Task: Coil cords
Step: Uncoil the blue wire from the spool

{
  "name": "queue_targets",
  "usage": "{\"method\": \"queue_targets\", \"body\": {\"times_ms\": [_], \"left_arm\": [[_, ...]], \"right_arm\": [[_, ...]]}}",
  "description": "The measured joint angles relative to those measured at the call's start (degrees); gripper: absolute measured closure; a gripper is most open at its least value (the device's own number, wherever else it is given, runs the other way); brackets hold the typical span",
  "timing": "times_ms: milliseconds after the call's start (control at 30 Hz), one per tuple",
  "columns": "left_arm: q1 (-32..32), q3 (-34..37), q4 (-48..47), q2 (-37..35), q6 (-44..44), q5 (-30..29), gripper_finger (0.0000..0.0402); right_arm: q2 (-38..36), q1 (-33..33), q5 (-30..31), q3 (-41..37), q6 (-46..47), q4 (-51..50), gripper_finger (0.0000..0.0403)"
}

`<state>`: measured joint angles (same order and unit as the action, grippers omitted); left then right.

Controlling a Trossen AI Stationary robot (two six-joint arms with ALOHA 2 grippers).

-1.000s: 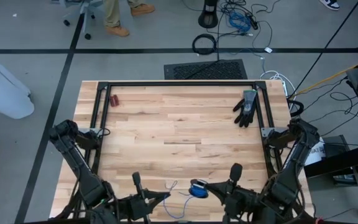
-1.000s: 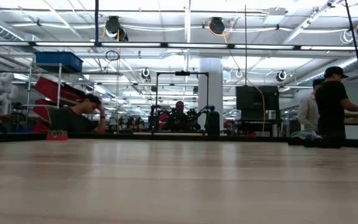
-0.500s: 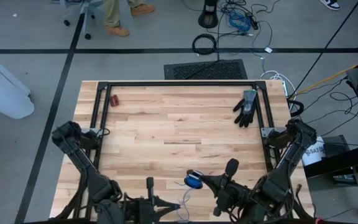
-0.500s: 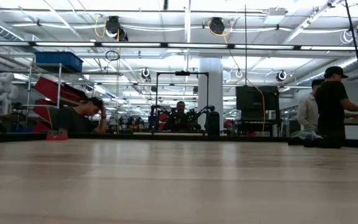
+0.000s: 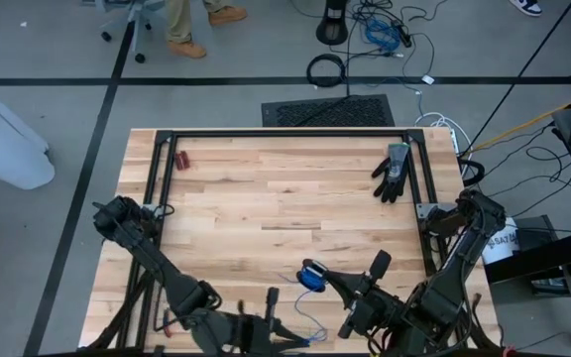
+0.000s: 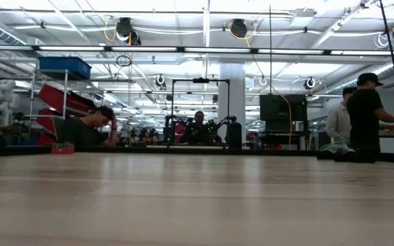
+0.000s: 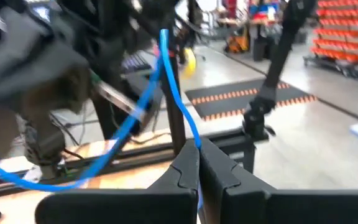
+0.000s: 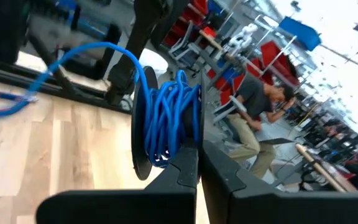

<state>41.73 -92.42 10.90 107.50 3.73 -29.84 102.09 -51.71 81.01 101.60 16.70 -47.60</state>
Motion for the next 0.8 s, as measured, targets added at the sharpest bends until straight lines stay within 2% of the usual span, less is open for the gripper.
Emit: {"method": "queue_targets", "body": {"times_ms": [300, 567, 667, 800], "left_arm": [[-3.8, 0.0, -2.5, 2.3, -0.1, 2.2, 0.0400], [-6.2, 0.0, -8.0, 2.9, -3.2, 1.3, 0.0395], [-6.1, 0.0, -7.9, 2.9, -3.0, 0.2, 0.0365], [-5.2, 0.0, -8.9, 2.9, -4.8, -3.3, 0.0296]], "right_arm": [[-2.1, -3.6, 8.9, 0.0, -10.3, 8.0, 0.0403], [-3.0, -5.1, 9.1, 0.0, -13.1, 9.7, 0.0403], [-3.0, -5.1, 9.0, 0.0, -13.3, 9.7, 0.0403], [-3.0, -5.1, 9.0, 0.0, -14.2, 9.7, 0.0403]]}}
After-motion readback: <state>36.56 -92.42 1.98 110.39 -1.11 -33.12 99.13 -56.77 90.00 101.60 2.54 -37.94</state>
